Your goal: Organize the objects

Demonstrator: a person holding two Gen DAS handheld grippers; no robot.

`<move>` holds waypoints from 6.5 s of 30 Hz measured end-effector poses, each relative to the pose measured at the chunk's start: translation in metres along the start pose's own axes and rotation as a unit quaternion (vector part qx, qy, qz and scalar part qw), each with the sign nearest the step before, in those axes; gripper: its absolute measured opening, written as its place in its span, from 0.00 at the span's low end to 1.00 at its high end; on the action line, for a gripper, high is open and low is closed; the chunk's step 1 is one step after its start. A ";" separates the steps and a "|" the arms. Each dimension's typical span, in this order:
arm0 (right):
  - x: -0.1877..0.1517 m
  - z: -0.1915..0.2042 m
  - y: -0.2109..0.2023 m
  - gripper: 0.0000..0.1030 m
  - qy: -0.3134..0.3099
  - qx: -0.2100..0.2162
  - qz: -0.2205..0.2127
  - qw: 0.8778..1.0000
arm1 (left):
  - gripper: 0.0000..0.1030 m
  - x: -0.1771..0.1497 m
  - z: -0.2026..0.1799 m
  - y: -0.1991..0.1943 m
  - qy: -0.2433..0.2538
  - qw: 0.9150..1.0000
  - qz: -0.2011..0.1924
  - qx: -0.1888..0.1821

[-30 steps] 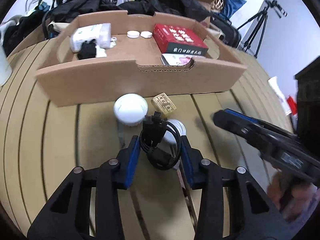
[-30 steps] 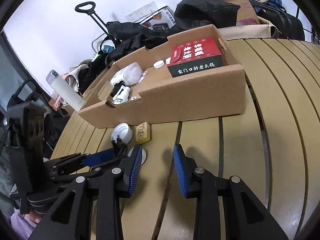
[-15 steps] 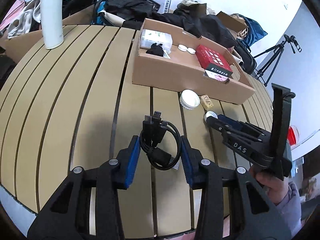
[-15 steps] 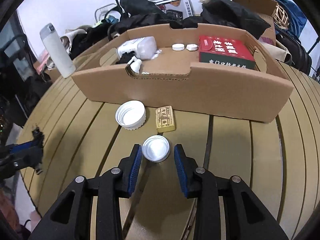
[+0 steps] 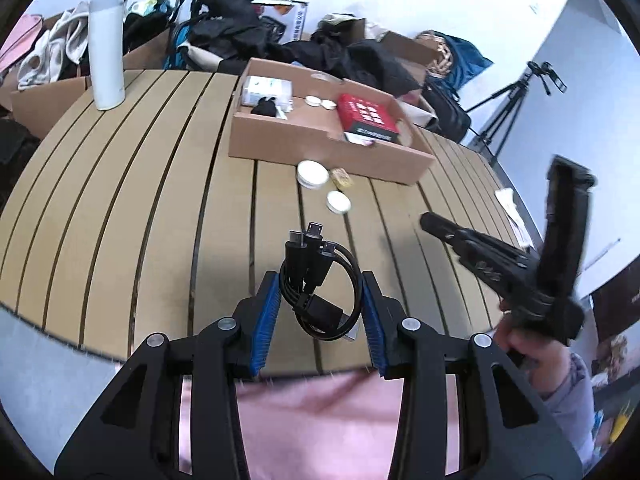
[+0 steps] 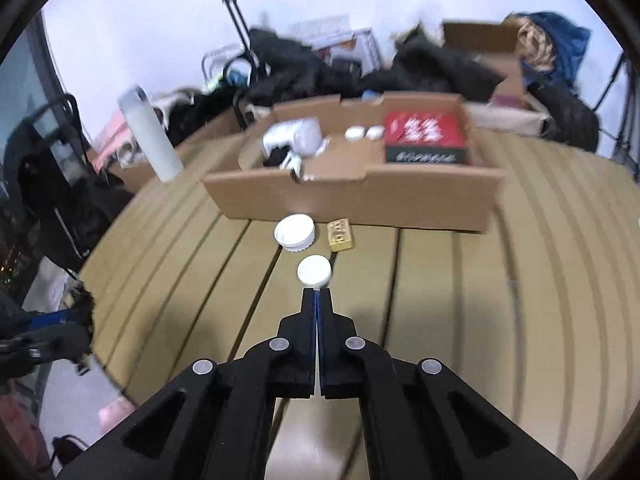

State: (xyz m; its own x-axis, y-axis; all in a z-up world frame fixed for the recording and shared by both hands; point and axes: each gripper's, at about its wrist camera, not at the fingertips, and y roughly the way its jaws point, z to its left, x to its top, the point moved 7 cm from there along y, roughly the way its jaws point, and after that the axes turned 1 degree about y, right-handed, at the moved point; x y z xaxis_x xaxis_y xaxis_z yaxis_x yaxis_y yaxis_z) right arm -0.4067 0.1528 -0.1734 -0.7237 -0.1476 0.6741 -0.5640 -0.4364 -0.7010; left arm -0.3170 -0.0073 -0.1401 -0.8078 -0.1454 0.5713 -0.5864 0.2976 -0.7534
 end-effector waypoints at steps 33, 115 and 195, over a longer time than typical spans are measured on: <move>0.005 0.015 0.120 0.31 -0.096 -0.073 0.060 0.991 | 0.35 0.038 0.059 0.068 -0.019 0.997 0.029 0.076; -0.017 0.002 0.000 0.62 0.048 0.016 -0.012 0.999 | 0.70 0.031 0.012 0.072 0.081 0.993 0.004 0.086; 0.089 0.017 0.001 0.23 -0.014 0.023 -0.004 1.000 | 0.36 0.157 0.032 0.077 0.064 0.998 0.013 0.022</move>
State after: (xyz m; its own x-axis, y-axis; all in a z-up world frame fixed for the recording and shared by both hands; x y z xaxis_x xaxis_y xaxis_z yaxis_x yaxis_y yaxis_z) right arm -0.4650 0.1239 -0.1106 -0.7082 -0.1685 0.6856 -0.5496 -0.4780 -0.6852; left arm -0.4915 -0.0374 -0.1191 -0.8103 -0.0161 0.5858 -0.5695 0.2572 -0.7807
